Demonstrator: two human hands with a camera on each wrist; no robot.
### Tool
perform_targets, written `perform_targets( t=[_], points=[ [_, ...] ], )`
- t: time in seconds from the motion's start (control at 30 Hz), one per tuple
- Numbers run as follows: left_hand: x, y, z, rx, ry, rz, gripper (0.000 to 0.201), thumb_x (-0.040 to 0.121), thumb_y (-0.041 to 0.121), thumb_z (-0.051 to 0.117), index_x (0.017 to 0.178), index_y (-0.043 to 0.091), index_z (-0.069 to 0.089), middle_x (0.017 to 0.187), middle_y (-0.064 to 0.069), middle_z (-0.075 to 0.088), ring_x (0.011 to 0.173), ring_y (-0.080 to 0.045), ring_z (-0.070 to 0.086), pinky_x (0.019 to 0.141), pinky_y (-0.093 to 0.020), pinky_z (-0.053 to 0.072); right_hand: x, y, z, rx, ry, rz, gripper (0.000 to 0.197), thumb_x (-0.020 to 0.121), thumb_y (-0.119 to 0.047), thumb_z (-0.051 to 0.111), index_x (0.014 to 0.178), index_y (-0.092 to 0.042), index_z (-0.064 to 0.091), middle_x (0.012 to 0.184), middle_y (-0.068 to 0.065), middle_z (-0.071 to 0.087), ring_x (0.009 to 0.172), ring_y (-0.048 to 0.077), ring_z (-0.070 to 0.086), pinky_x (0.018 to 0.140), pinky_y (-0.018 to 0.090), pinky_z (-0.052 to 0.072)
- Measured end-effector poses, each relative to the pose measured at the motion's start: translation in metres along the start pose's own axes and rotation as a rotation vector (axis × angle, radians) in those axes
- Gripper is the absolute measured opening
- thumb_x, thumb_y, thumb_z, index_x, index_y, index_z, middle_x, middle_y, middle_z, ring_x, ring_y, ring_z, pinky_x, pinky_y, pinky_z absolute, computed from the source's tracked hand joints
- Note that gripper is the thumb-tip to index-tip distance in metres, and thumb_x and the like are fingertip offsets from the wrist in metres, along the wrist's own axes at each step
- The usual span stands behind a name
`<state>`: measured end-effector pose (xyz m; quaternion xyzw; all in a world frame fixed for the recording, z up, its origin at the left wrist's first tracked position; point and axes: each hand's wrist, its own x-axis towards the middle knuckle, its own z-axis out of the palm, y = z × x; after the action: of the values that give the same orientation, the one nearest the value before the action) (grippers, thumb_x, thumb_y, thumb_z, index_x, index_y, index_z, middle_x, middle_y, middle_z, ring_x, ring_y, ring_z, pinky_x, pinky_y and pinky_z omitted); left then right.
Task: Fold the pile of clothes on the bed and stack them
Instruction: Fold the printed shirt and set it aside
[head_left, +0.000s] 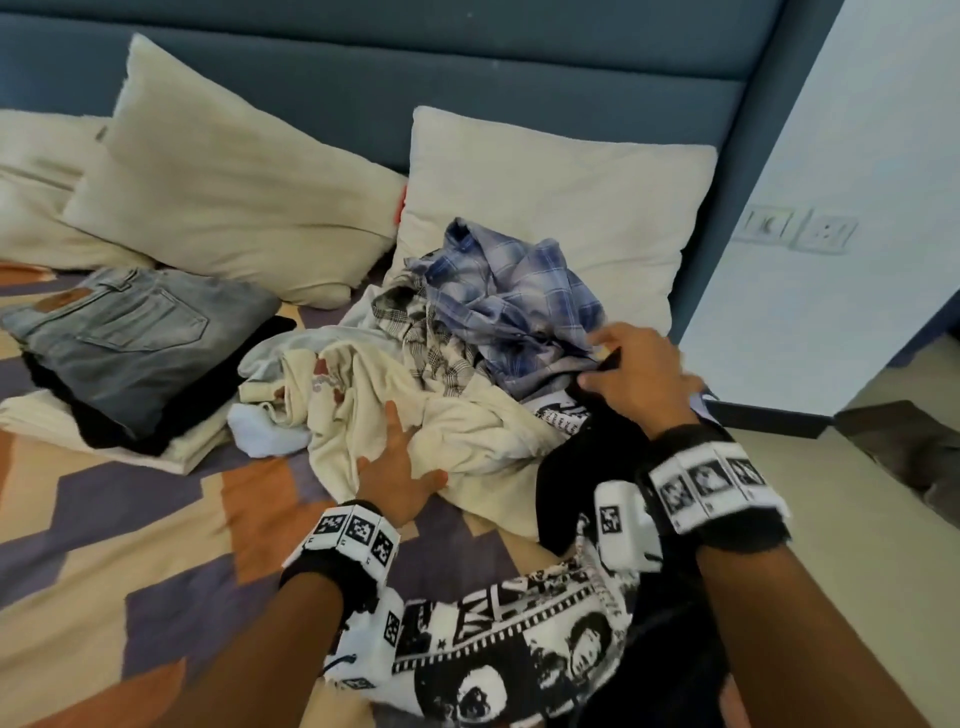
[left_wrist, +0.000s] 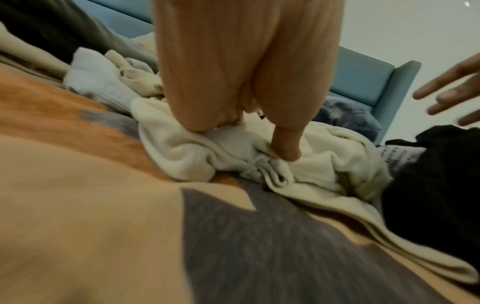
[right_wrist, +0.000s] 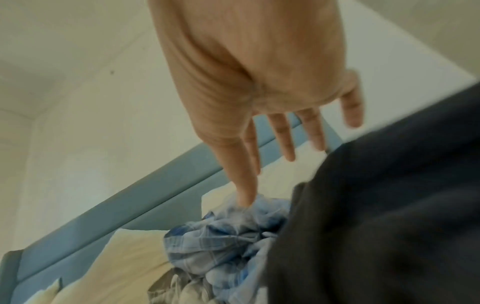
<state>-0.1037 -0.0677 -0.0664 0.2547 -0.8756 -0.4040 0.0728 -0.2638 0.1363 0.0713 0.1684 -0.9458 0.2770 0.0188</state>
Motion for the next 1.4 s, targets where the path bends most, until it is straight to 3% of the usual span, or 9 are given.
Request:
perform_targets(
  t=[0.23, 0.37, 0.5, 0.7, 0.83, 0.93, 1.13, 1.27, 1.4],
  points=[
    [-0.100, 0.017, 0.005, -0.071, 0.097, 0.044, 0.075, 0.088, 0.024, 0.069, 0.150, 0.013, 0.029, 0.156, -0.009, 0.031, 0.141, -0.025, 0.033, 0.113, -0.040, 0.033, -0.104, 0.058, -0.020, -0.018, -0.047, 0.112, 0.033, 0.082, -0.010, 0.072, 0.113, -0.018, 0.069, 0.119, 0.015, 0.067, 0.114, 0.036, 0.059, 0.099, 0.043, 0.047],
    [-0.179, 0.033, 0.009, 0.068, -0.252, 0.079, 0.072, 0.070, 0.060, 0.068, 0.132, 0.025, 0.055, 0.129, 0.004, 0.060, 0.122, -0.019, 0.055, 0.102, -0.036, 0.043, -0.151, 0.055, -0.041, 0.383, 0.135, 0.082, 0.028, 0.077, 0.010, 0.063, 0.099, -0.004, 0.073, 0.100, 0.011, 0.073, 0.094, 0.024, 0.068, 0.083, 0.018, 0.045],
    [-0.235, 0.046, 0.029, 0.511, -0.130, 0.048, 0.035, 0.085, 0.042, 0.064, 0.113, 0.022, 0.061, 0.114, -0.002, 0.066, 0.112, -0.025, 0.060, 0.092, -0.035, 0.046, -0.216, 0.059, -0.047, 0.708, 0.173, 0.107, 0.024, 0.075, -0.011, 0.062, 0.095, -0.024, 0.069, 0.095, 0.002, 0.073, 0.094, 0.022, 0.069, 0.090, 0.048, 0.055],
    [-0.318, 0.074, 0.023, -0.232, 0.006, 0.094, 0.017, 0.098, 0.022, 0.056, 0.099, 0.009, 0.067, 0.092, -0.009, 0.071, 0.091, -0.028, 0.065, 0.074, -0.038, 0.047, -0.330, 0.080, -0.069, 0.403, -0.050, 0.276, 0.032, 0.085, -0.016, 0.068, 0.113, -0.017, 0.051, 0.117, 0.011, 0.062, 0.113, 0.031, 0.059, 0.099, 0.040, 0.047],
    [-0.371, 0.092, -0.006, -0.523, 0.060, 0.068, 0.014, 0.098, 0.022, 0.056, 0.102, 0.020, 0.069, 0.092, 0.006, 0.071, 0.086, -0.012, 0.064, 0.080, -0.036, 0.051, -0.380, 0.091, -0.043, 0.510, -0.183, 0.363, 0.087, 0.053, -0.076, 0.077, 0.112, -0.015, 0.058, 0.110, 0.012, 0.067, 0.102, 0.033, 0.065, 0.090, 0.048, 0.053],
    [-0.397, 0.106, -0.041, -0.630, 0.094, 0.136, 0.026, 0.098, 0.020, 0.055, 0.076, 0.017, 0.068, 0.062, 0.010, 0.064, 0.059, -0.009, 0.057, 0.060, -0.027, 0.046, -0.414, 0.056, -0.053, 0.751, -0.270, 0.420, 0.079, 0.077, -0.049, 0.076, 0.140, -0.015, 0.042, 0.120, 0.017, 0.061, 0.111, 0.042, 0.061, 0.095, 0.059, 0.050],
    [-0.423, 0.121, -0.116, -1.330, 0.224, 0.126, 0.027, 0.099, 0.023, 0.044, 0.107, 0.005, 0.063, 0.100, -0.012, 0.073, 0.084, -0.023, 0.070, 0.081, -0.041, 0.058, -0.415, 0.042, -0.044, 0.610, -0.174, 0.396, 0.096, 0.088, -0.028, 0.072, 0.155, -0.006, 0.007, 0.140, 0.019, 0.048, 0.123, 0.038, 0.053, 0.107, 0.048, 0.041],
    [-0.441, 0.128, -0.159, -1.614, 0.093, 0.221, 0.094, 0.095, 0.016, -0.026, 0.118, -0.017, 0.059, 0.108, -0.040, 0.061, 0.111, -0.041, 0.061, 0.107, -0.047, 0.042, -0.385, 0.067, 0.009, 0.522, -0.234, 0.316, 0.145, 0.045, -0.084, 0.074, 0.143, -0.053, -0.027, 0.139, 0.023, 0.052, 0.110, 0.042, 0.061, 0.096, 0.061, 0.048],
    [-0.392, 0.065, -0.151, -0.453, 0.519, -0.486, 0.039, 0.097, 0.023, 0.049, 0.130, 0.001, 0.054, 0.124, -0.019, 0.060, 0.112, -0.038, 0.059, 0.093, -0.047, 0.051, -0.385, 0.041, -0.001, 0.236, -0.273, 0.200, 0.130, 0.070, -0.053, 0.082, 0.152, -0.040, -0.019, 0.147, 0.036, 0.029, 0.130, 0.050, 0.040, 0.106, 0.051, 0.039]
  ],
)
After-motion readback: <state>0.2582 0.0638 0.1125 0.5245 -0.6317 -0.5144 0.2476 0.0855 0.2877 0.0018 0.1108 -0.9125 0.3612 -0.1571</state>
